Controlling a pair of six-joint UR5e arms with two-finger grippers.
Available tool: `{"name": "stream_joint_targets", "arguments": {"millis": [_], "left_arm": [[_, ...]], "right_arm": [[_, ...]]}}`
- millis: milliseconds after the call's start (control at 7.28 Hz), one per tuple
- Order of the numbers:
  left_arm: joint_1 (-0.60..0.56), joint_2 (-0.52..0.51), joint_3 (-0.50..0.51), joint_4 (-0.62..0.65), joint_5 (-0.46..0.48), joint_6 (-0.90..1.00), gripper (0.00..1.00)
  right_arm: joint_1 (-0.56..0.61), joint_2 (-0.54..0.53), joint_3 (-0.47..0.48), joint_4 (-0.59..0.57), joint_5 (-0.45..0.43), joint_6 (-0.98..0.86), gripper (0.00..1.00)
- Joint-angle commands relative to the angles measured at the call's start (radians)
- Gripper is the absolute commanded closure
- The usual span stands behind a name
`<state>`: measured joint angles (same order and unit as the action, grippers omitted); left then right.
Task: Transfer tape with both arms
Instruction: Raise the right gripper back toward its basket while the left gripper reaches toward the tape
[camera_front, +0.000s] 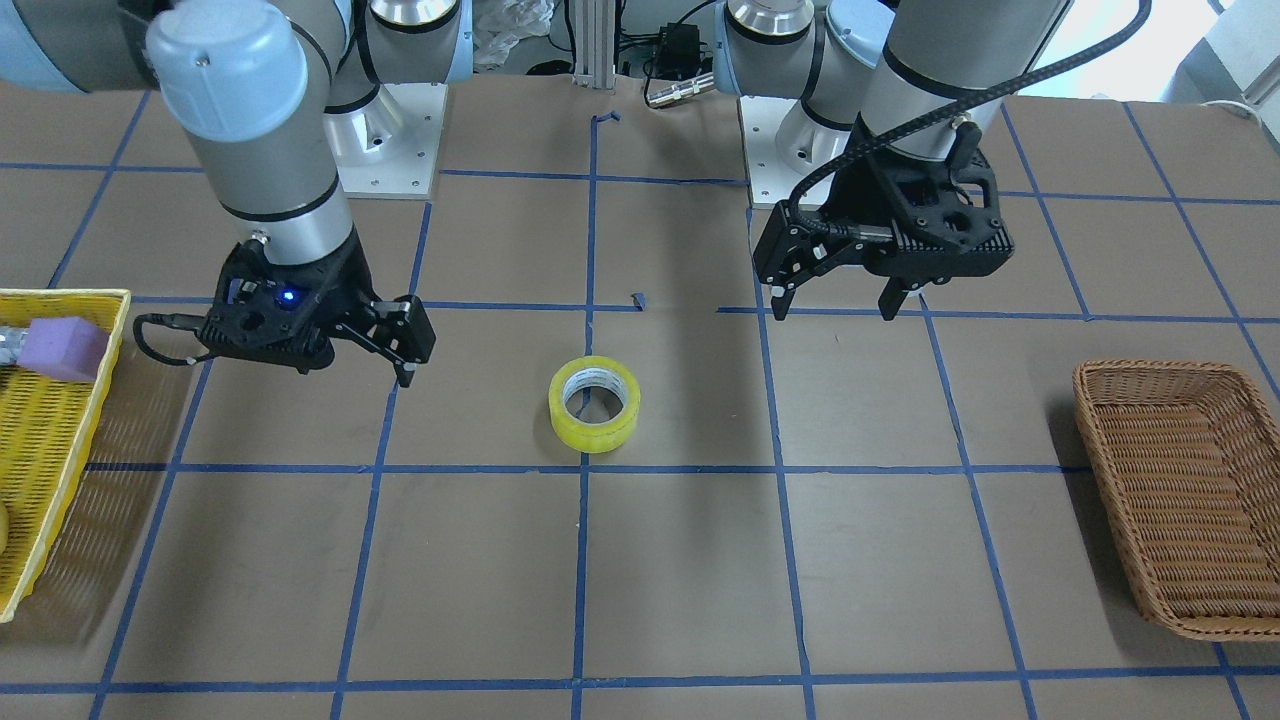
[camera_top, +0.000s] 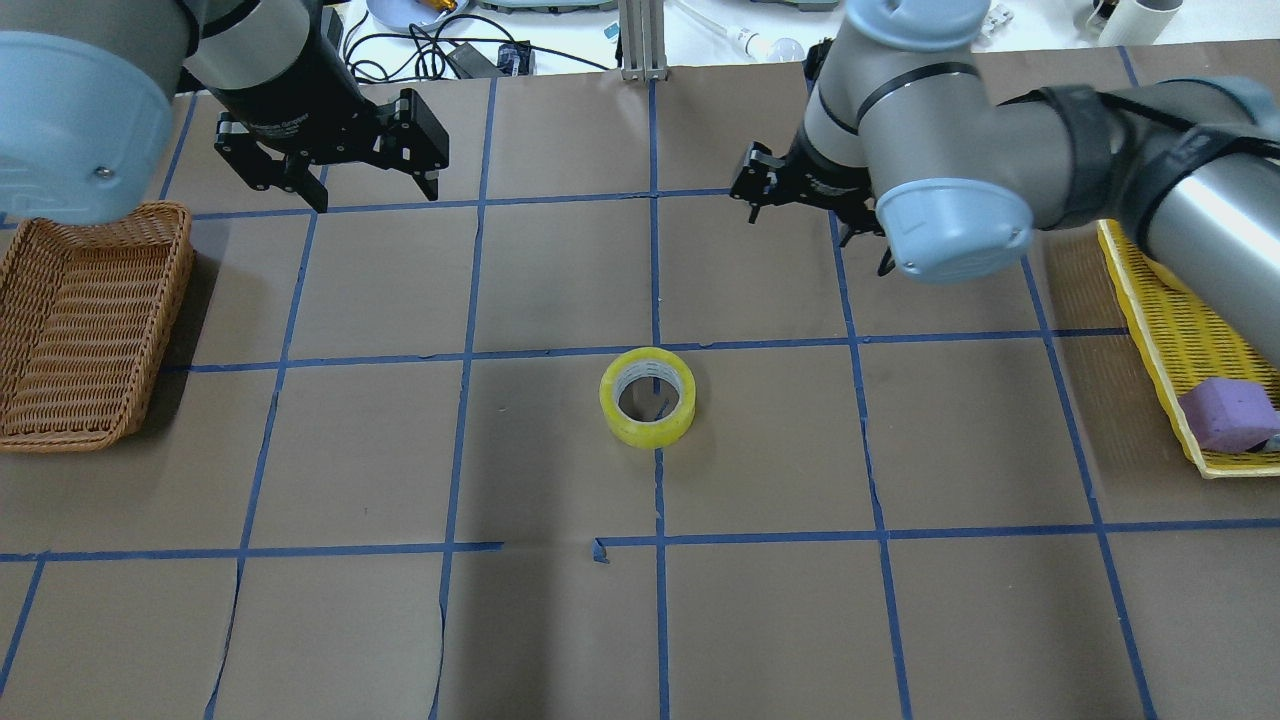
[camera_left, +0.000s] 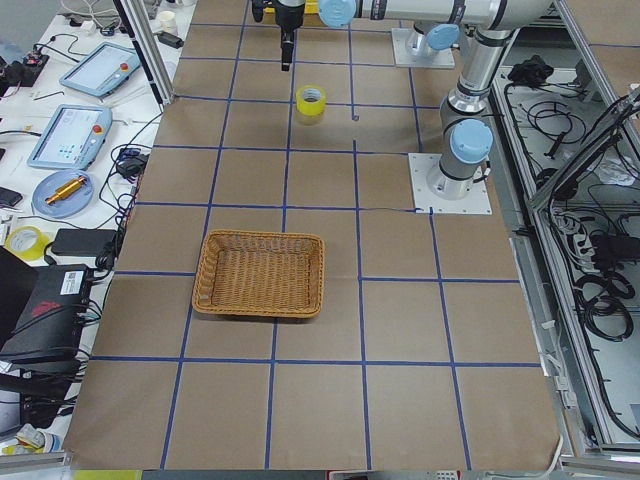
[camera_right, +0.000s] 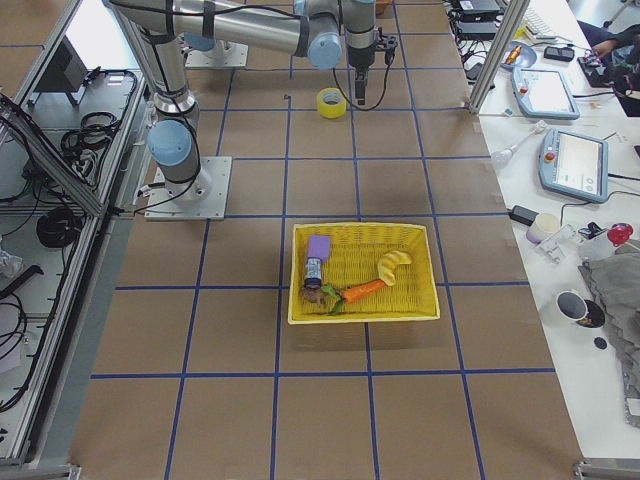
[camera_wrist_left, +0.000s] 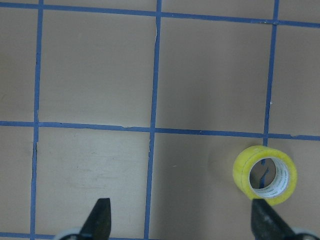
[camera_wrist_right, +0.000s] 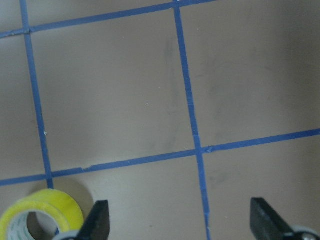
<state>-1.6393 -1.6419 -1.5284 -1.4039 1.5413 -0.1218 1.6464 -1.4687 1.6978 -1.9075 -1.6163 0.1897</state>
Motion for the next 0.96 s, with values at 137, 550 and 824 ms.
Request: {"name": "stream_joint_targets", "arguments": {"millis": [137, 550, 824], "left_arm": [[-0.097, -0.051, -0.063, 0.025, -0.001, -0.002, 0.0], [-0.122, -0.126, -0.267, 0.291, -0.097, 0.002, 0.0], [-0.164, -0.188, -0.366, 0.446, -0.127, -0.007, 0.0]], "right_arm": [[-0.008, -0.062, -0.029, 0.208, -0.017, -0.043, 0.0], [-0.011, -0.059, -0.03, 0.222, -0.019, -0.071, 0.0], [-0.057, -0.058, -0.05, 0.254, -0.017, -0.162, 0.0]]}}
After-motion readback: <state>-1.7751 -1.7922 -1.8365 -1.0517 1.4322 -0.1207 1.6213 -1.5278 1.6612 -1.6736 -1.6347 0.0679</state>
